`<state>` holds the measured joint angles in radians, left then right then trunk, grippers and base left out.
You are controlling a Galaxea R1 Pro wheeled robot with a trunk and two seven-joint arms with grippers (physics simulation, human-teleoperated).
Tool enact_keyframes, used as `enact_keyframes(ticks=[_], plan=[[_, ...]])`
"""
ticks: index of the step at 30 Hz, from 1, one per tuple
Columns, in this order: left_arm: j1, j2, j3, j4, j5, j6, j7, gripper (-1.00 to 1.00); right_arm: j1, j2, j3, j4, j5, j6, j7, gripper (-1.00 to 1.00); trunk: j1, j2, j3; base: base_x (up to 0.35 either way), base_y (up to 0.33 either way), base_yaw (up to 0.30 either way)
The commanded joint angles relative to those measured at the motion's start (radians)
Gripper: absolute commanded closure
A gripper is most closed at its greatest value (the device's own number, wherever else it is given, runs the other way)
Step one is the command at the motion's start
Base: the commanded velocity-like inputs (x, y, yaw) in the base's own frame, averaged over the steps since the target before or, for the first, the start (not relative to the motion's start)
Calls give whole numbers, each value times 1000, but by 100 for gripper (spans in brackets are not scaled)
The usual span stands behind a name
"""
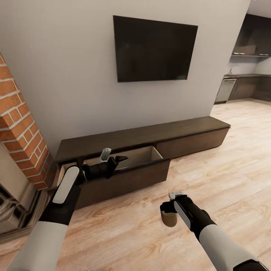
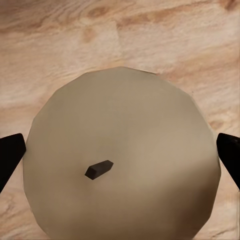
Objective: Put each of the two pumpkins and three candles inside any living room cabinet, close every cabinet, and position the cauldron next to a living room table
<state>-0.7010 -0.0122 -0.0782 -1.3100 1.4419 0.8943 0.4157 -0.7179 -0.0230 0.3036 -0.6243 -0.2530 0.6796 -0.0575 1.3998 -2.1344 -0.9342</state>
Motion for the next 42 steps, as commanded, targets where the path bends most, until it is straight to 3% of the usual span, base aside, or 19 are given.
enact_keyframes(ticks=[1,12,20,42], plan=[[0,0,0,0,0,0,0,-100,0,0,0,0,0,0,-1,100,0,0,0,0,-326,285],[0,0,0,1,0,0,0,-100,0,2,1,0,0,0,-4,100,0,0,-2,38,-294,281],[0,0,0,1,0,0,0,-100,0,50,0,2,16,1,-14,100,0,0,-11,139,-192,202],[0,0,1,18,0,0,-1,-100,0,54,0,2,18,2,-15,100,0,0,-39,165,-175,189]])
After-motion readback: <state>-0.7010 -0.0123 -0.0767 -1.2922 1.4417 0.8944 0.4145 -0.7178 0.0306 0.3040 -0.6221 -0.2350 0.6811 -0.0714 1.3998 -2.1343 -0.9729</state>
